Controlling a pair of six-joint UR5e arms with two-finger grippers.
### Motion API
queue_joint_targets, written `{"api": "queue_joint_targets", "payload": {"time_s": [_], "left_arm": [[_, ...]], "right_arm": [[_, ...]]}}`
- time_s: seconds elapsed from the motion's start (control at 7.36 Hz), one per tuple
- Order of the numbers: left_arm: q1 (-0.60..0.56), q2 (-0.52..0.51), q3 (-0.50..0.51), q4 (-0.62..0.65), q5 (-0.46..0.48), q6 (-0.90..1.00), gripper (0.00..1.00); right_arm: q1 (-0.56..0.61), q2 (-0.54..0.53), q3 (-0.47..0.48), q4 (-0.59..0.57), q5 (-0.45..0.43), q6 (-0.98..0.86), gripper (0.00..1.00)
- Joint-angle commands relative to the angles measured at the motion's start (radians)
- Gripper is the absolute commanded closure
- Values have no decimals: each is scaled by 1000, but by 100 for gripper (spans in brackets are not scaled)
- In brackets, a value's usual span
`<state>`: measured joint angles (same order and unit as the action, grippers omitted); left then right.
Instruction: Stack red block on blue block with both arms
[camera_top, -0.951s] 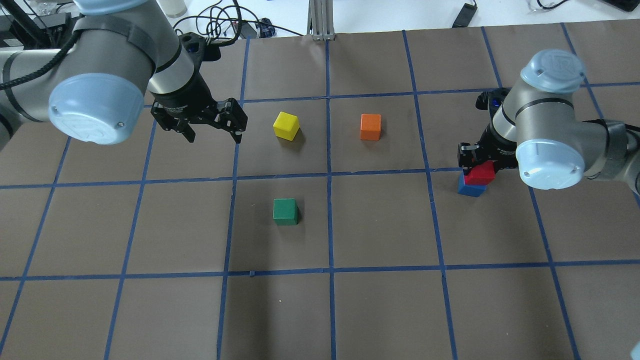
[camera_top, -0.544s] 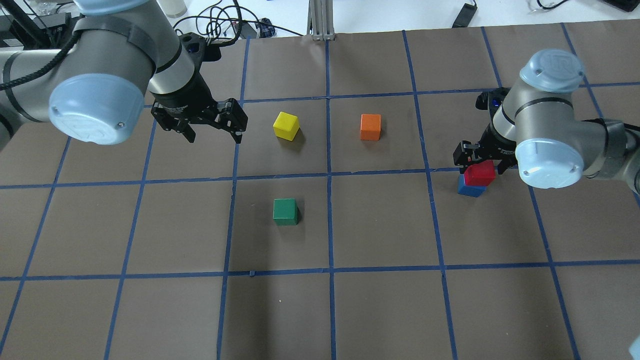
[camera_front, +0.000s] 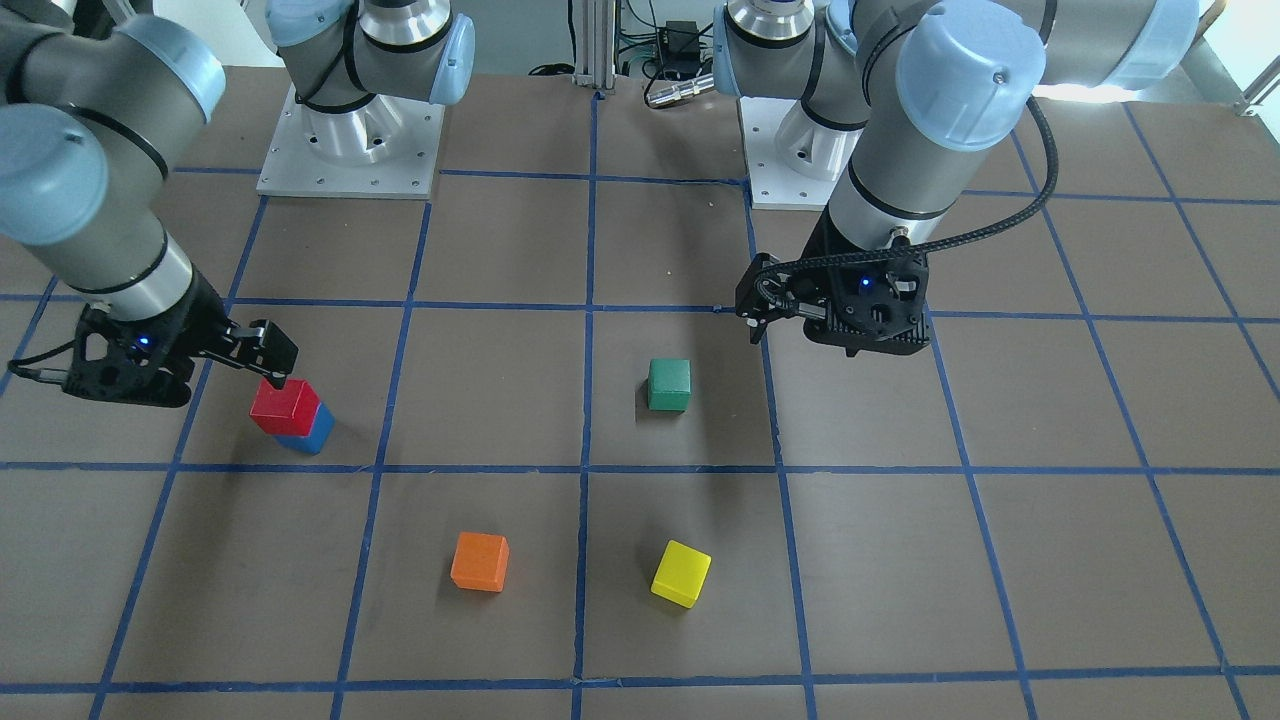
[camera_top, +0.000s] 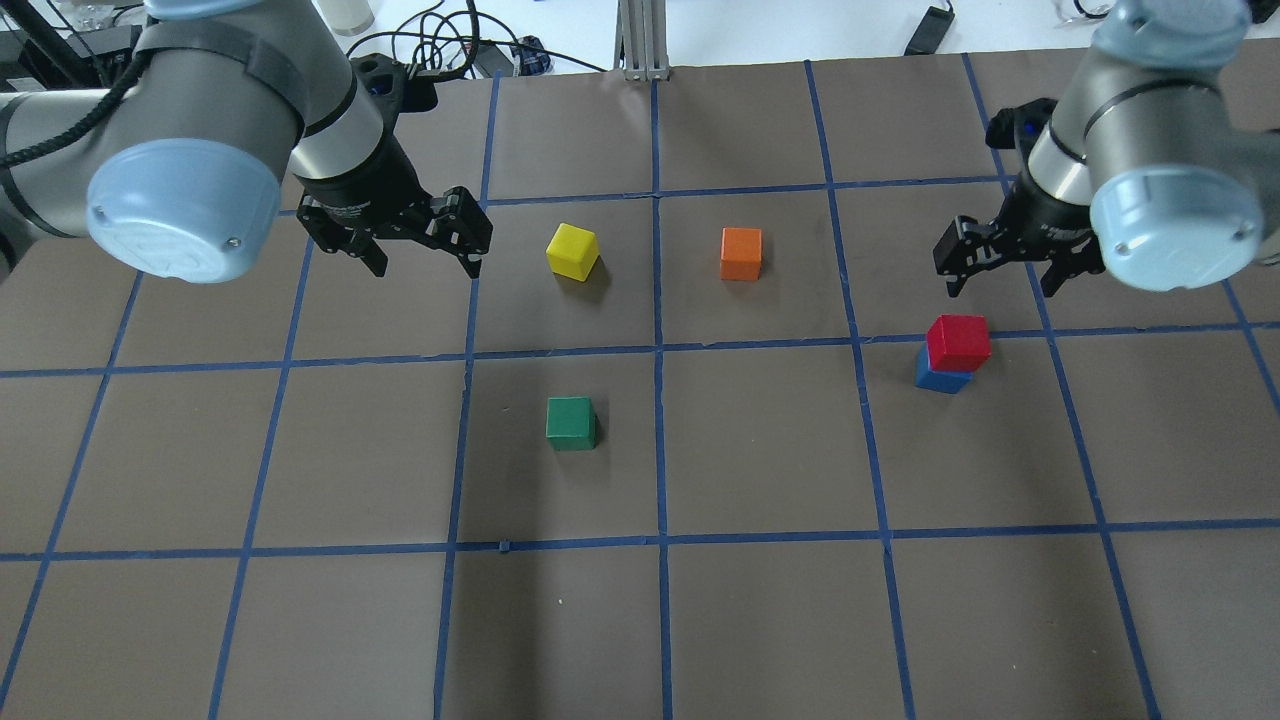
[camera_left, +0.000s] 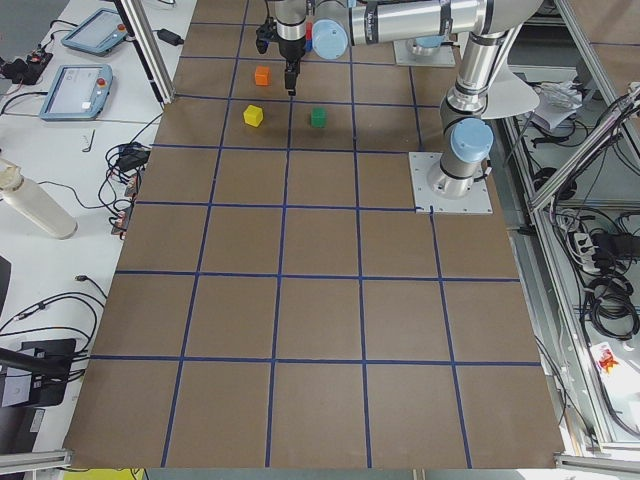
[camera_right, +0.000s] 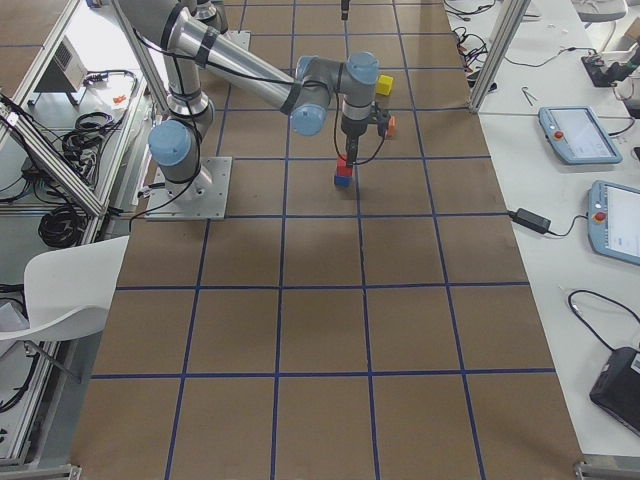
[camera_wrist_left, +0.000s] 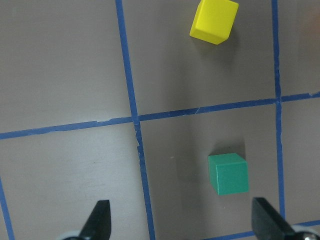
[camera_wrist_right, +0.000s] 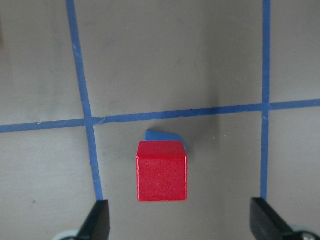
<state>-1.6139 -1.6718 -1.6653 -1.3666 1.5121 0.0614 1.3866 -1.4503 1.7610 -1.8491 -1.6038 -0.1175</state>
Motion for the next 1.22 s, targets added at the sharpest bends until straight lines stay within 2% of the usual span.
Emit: {"api": "queue_joint_targets", "payload": {"time_s": [0.0,0.27,1.09], "left_arm": [[2,4,-1,0,0,0,0],[3,7,2,0,2,0,0],[3,26,2,0,11,0,0]], "right_arm": [[98,-25,-180,168,5,12,0],[207,-33,-219,228,5,57,0],[158,-13,-221,217,7,76,0]]}}
